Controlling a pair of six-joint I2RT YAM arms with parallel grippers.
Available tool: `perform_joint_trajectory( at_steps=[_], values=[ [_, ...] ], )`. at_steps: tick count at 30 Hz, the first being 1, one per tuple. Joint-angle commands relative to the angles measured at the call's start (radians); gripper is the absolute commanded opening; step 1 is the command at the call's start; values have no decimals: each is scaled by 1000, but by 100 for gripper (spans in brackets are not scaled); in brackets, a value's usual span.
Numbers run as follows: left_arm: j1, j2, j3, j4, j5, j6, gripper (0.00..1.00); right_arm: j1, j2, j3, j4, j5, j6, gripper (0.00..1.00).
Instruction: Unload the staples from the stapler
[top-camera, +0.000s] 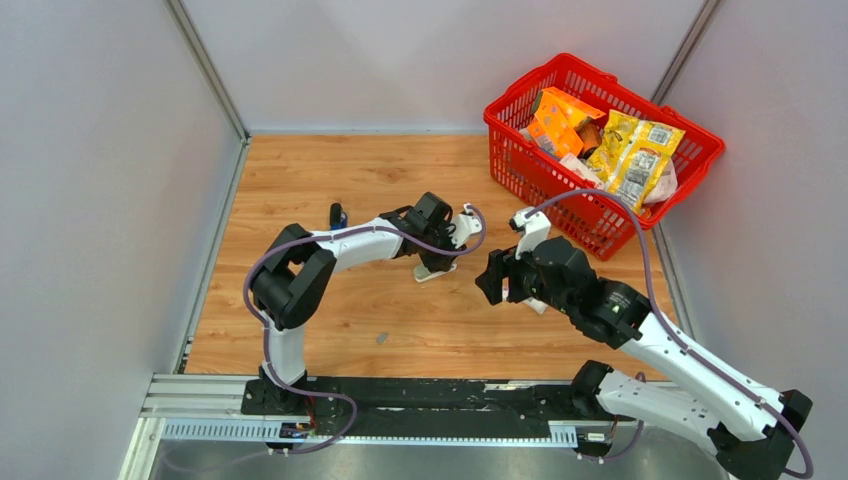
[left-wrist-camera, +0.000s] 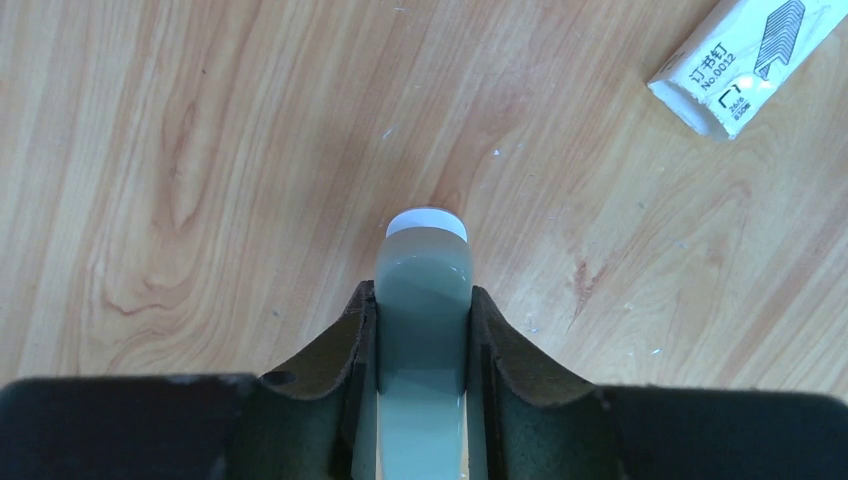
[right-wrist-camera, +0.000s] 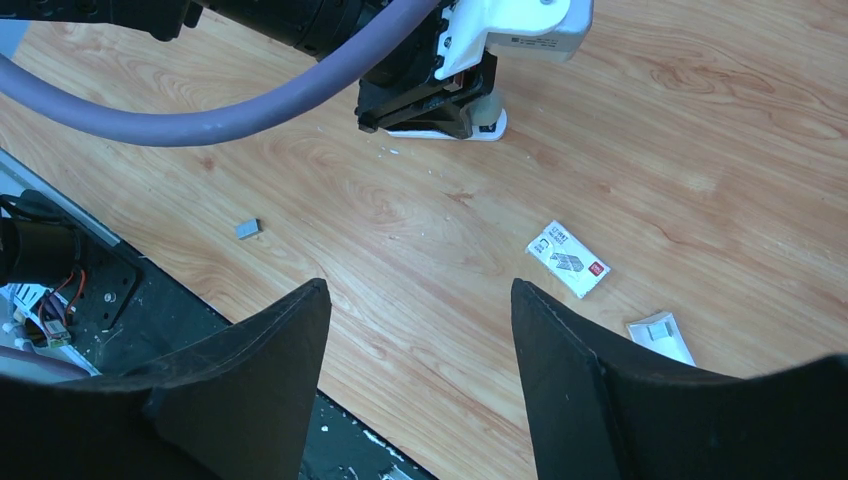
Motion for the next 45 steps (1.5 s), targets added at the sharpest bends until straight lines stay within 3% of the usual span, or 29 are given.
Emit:
perform_joint_trajectory(
  at_steps=[1,2,3,12,23,34,45],
  values=[
    [-12,-65,-11,34,-5,14,22,2,-27,-3,8,-4,14,69],
    [-15,-85,-17,35,-10,12,3,2,-30,0,5,-1,13,69],
    [-21,-95,-23,40,-10,7,0,2,-35,0,1,1,11,69],
    [-33,-278,-74,25,136,-49,0,2,-30,27,-19,-14,-15,68],
    [-39,-479,-120,-15,427,-121,0,2,-15,113,-59,-206,-82,64],
    [-39,-643,-242,161,676,-267,0,2,24,218,-117,-363,-157,58],
    [-39,-735,-321,304,825,-407,0,8,85,262,-111,-501,-196,49]
  ],
)
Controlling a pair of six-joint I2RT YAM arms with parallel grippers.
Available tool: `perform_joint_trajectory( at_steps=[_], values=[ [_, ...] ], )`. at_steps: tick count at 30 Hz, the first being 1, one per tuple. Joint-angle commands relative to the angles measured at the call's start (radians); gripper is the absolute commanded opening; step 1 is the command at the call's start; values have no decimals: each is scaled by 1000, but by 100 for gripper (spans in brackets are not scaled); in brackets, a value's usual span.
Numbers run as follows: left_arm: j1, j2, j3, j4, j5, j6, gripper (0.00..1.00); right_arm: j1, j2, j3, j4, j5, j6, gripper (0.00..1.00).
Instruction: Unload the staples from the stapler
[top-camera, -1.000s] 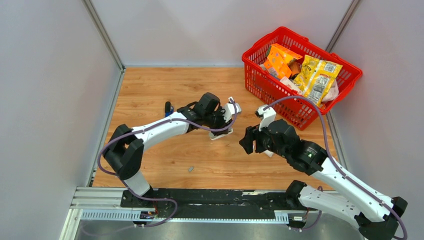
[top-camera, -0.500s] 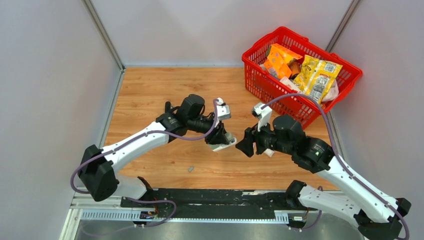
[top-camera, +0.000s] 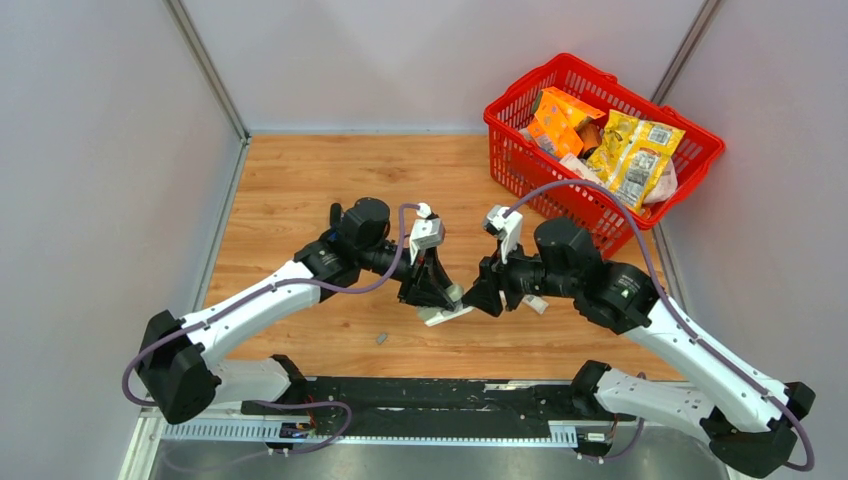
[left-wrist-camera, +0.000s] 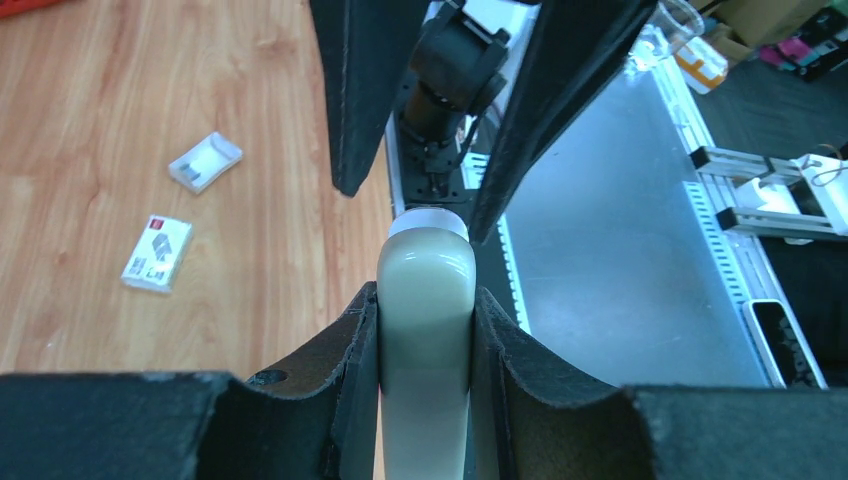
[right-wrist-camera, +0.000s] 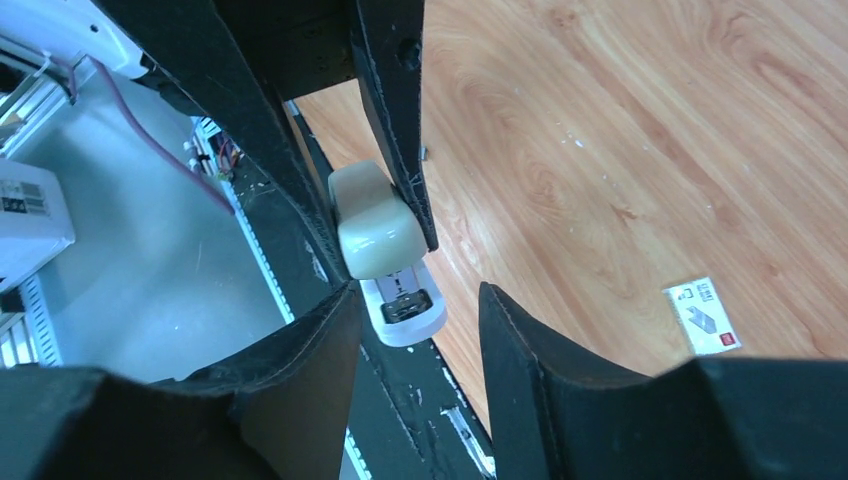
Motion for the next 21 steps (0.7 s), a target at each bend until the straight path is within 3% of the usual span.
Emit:
perform_joint_trajectory(
  at_steps=[1,11,21],
  values=[
    [-7,-69,-1,116,107,-56,0,9,0,40,11,-78,-32,49],
    [-7,-95,-8,143,130,-68,0,24,-20,14,59,-179,-35,48],
    [-8,-90,-13,151,133,-76,0,46,6,13,97,-185,-29,41]
  ],
)
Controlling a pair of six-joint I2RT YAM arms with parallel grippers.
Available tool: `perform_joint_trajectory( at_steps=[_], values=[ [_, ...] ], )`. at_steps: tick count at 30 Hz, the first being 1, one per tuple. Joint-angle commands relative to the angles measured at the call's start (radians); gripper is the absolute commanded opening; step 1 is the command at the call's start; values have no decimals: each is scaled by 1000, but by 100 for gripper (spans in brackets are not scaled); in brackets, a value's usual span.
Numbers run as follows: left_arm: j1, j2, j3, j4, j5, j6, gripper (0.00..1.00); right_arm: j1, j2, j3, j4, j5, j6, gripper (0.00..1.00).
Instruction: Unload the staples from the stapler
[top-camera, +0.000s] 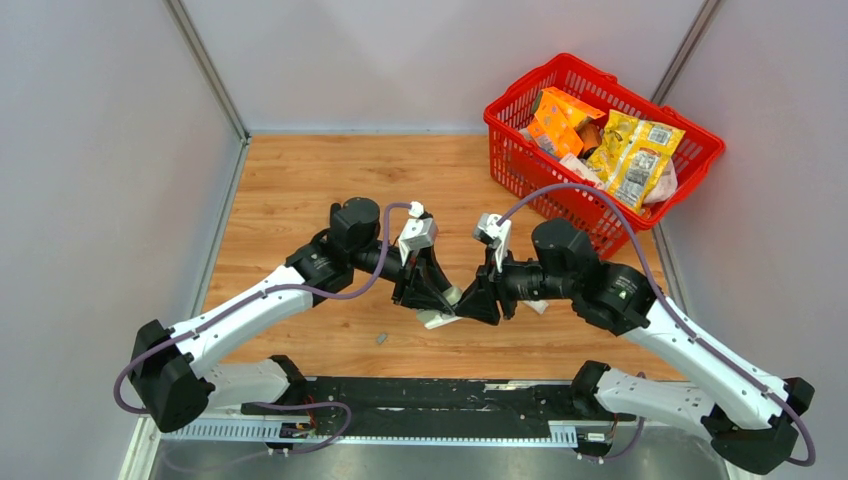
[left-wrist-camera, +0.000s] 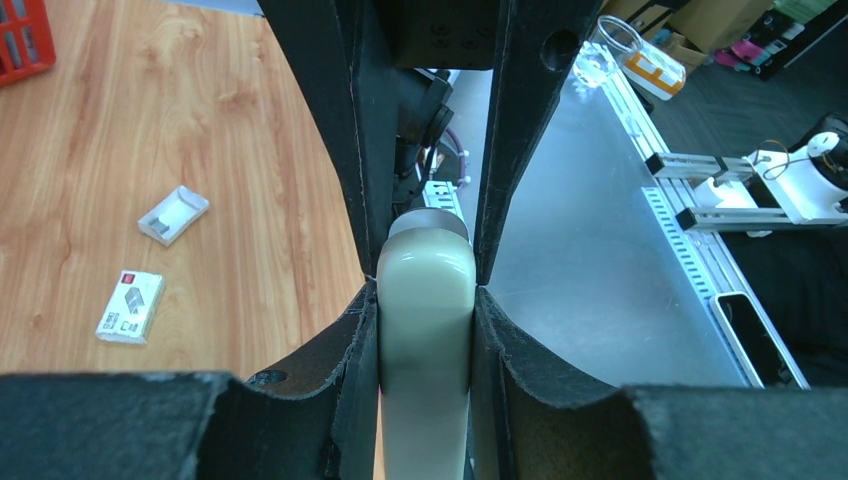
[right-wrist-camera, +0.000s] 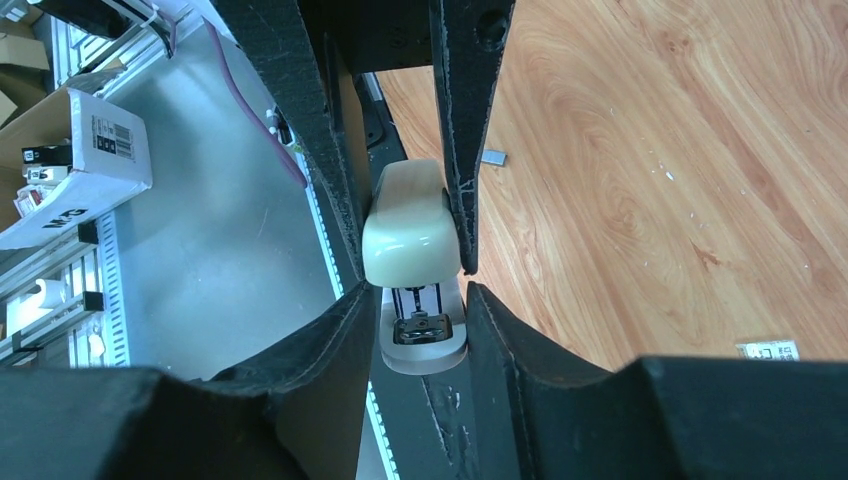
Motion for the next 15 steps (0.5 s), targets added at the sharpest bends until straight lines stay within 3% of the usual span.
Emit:
perform_joint_trajectory(
  at_steps=[1,15],
  values=[
    [-4,-27,-1,63,38,-3,0,10,-4,15,56,-16,-6,40],
    [-4,-67,-4,134,6,-58,0,24,-57,-81,90,-21,12,12]
  ],
)
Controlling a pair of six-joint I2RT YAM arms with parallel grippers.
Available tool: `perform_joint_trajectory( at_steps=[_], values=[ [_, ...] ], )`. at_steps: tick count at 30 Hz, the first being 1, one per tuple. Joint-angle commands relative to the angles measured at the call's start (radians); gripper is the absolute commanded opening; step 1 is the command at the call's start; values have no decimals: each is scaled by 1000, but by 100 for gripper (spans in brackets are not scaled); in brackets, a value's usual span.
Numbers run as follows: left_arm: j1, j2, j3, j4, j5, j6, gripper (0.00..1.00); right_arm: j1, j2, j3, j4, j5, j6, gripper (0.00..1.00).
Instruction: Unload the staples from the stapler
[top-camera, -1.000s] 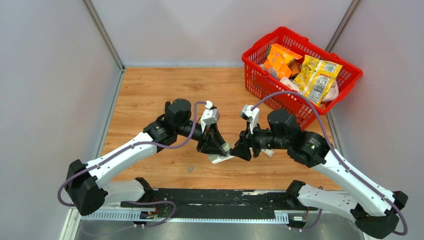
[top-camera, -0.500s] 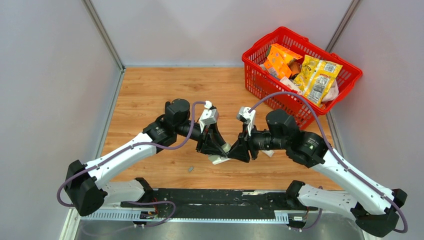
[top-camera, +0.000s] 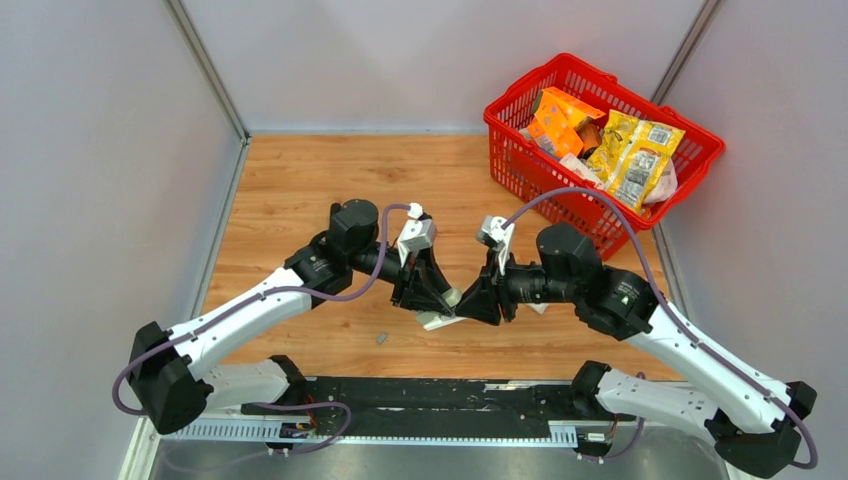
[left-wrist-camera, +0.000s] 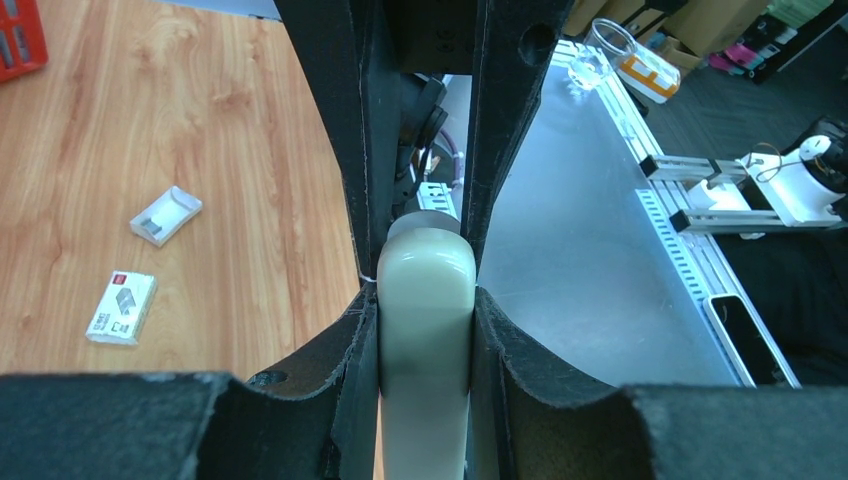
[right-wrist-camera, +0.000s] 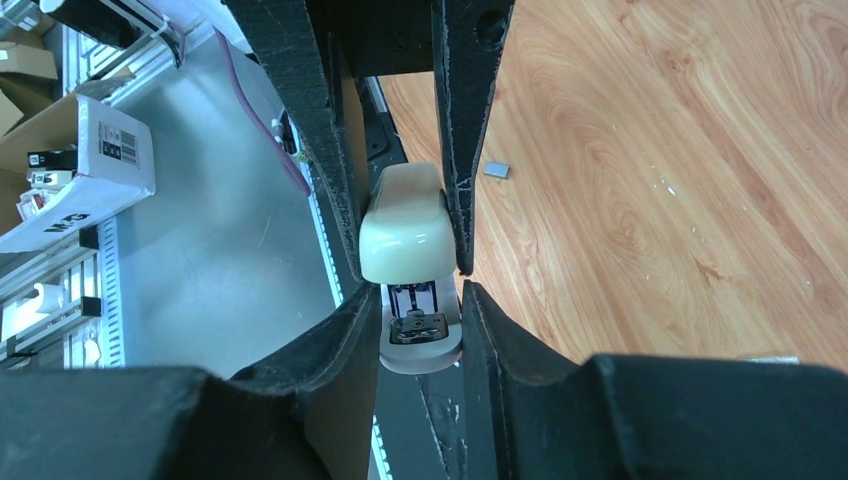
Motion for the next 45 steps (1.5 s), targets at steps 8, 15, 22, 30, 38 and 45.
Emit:
perform_joint_trajectory(
  at_steps=[8,15,22,30,38,45],
  values=[
    [-5,-153,-25,303,-87,-162,0,32,-90,-191,137,-31,81,8],
    [-7,-196,-42,363,-162,-197,0,46,-132,-243,159,-25,116,6],
    [-7,-222,-33,363,-208,-196,0,53,-152,-280,174,-17,138,5],
    [-8,-190,-23,348,-200,-183,0,53,-141,-237,168,10,130,9],
    [-14,-182,-45,265,-257,-122,0,53,-127,-140,105,112,102,15],
    [-24,-179,-62,188,-305,-59,0,53,-101,-88,62,197,78,36]
  ],
)
